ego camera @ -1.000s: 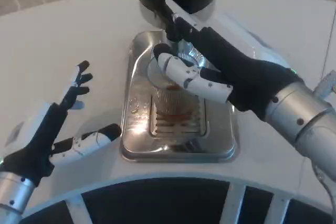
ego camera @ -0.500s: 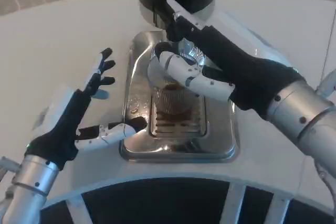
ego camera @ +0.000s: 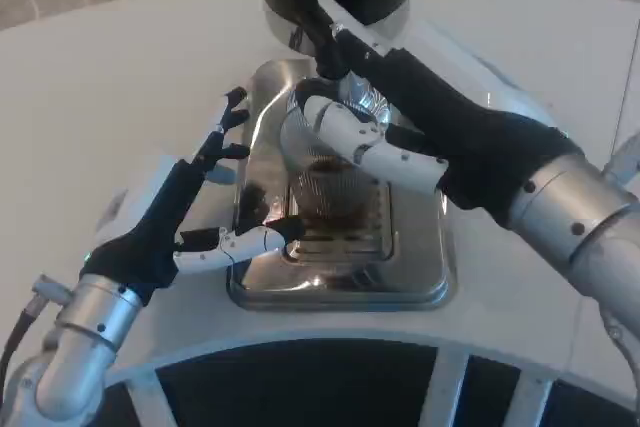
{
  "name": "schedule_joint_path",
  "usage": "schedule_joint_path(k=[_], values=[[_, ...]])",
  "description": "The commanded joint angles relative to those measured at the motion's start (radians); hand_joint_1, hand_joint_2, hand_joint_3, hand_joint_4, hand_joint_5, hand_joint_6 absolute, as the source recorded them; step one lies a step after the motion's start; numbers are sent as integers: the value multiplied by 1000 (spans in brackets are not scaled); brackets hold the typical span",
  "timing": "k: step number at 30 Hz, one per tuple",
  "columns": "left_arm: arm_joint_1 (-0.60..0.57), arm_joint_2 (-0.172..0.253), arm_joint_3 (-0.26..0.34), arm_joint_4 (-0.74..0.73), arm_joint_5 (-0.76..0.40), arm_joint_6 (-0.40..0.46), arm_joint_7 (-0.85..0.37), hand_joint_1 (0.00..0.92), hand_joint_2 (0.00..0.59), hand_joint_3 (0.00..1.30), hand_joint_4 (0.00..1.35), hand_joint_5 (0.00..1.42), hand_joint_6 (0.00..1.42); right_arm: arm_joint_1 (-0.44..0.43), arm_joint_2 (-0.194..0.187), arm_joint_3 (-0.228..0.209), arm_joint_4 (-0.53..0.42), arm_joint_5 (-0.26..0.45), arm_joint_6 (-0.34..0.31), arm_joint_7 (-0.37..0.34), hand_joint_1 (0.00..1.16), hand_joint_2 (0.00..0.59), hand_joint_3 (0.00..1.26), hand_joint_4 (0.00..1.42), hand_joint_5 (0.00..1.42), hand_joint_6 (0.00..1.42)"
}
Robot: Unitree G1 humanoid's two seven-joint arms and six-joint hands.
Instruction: Grasp the cup under the faucet to collect the drink, then remove the cup.
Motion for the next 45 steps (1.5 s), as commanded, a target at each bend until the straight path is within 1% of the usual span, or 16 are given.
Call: schedule_joint_path(k=[1, 12, 16, 20, 26, 29, 32, 35, 37, 40, 44, 45], values=[[-23, -5, -7, 45, 12, -22, 18, 454, 61, 0, 0, 238, 369, -11, 6, 26, -25, 17, -6, 33, 107, 545, 0, 0, 0, 0], [-48, 3, -6, 88, 17, -25, 22, 439, 65, 0, 0, 239, 373, -11, 11, 33, -29, 12, -1, 32, 101, 545, 0, 0, 0, 0], [-50, 2, -8, 90, 18, -22, 21, 436, 66, 0, 0, 239, 374, -10, 11, 30, -34, 10, 1, 29, 100, 545, 0, 0, 0, 0], [-48, 0, -10, 84, 17, -20, 15, 432, 66, 0, 0, 239, 375, 5, 7, 10, -60, 2, 1, 18, 99, 545, 0, 0, 0, 0], [-43, -1, -12, 74, 12, -22, 5, 421, 67, 0, 0, 239, 375, 30, 5, -40, -83, -2, 3, -5, 97, 545, 0, 0, 0, 0], [-41, -2, -15, 72, 10, -21, 0, 419, 67, 0, 0, 242, 375, 47, 12, -75, -113, -11, 0, -31, 97, 545, 0, 0, 0, 0], [-40, -3, -20, 72, 9, -21, -3, 416, 67, 0, 0, 246, 375, 64, 12, -92, -150, -21, 4, -45, 96, 545, 0, 0, 0, 0], [-38, -7, -26, 69, 8, -18, -4, 413, 65, 0, 0, 248, 375, 97, 8, -109, -215, -40, 16, -53, 96, 545, 0, 0, 0, 0], [-40, -10, -30, 70, 7, -14, -3, 410, 66, 0, 0, 249, 375, 115, 5, -113, -250, -55, 20, -52, 96, 545, 0, 0, 0, 0], [-44, -12, -34, 74, 8, -12, -2, 405, 67, 0, 0, 250, 376, 144, -7, -114, -291, -75, 21, -43, 96, 546, 0, 0, 0, 0], [-51, -15, -37, 82, 6, -12, -5, 401, 68, 0, 0, 250, 376, 189, -41, -112, -346, -129, 21, -12, 97, 549, 0, 0, 0, 0], [-54, -16, -38, 86, 7, -13, -5, 400, 68, 0, 0, 250, 376, 213, -49, -124, -354, -158, -4, 10, 98, 550, 0, 0, 0, 0]])
